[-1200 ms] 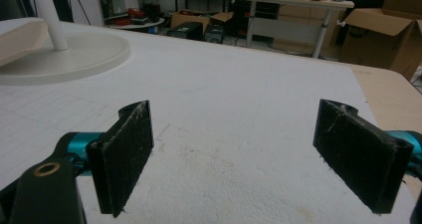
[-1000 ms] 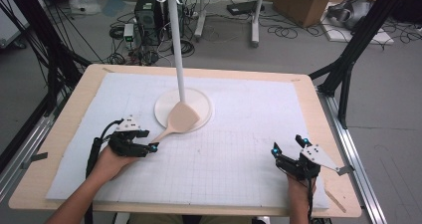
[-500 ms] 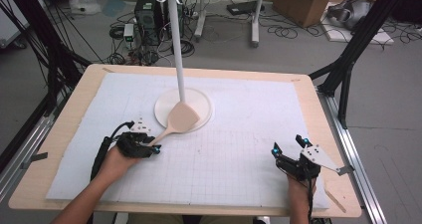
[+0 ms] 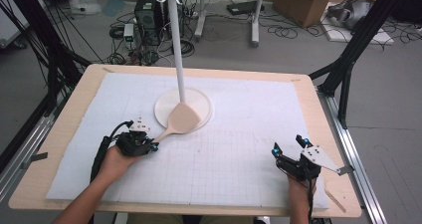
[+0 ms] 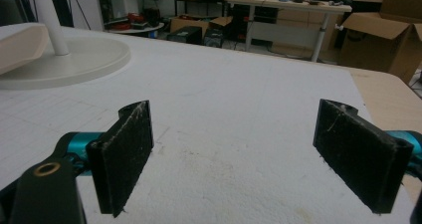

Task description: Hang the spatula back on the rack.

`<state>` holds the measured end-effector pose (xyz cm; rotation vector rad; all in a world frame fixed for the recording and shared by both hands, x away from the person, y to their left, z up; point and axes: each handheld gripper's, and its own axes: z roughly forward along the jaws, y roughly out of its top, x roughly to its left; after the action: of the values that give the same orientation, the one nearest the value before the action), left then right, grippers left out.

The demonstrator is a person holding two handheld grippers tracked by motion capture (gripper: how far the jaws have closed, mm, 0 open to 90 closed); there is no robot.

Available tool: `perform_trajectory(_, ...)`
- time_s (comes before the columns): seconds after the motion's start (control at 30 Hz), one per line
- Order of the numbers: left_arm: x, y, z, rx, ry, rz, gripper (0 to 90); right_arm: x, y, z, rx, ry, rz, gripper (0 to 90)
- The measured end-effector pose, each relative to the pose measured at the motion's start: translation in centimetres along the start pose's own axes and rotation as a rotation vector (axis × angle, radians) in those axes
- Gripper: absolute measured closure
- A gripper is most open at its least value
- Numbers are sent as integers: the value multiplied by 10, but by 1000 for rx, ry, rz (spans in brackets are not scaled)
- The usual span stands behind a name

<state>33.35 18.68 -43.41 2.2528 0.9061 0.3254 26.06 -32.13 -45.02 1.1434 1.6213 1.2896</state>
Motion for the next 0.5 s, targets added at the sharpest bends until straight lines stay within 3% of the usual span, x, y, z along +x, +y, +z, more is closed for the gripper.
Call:
perform_trajectory(0.17, -1, 0, 0, 0, 6, 20, 778, 0, 0, 0, -1, -3, 0, 148)
perform_trajectory(0.5, -3, 0, -5, -23, -30, 35, 778, -1, 0, -1, -6, -1, 4, 149)
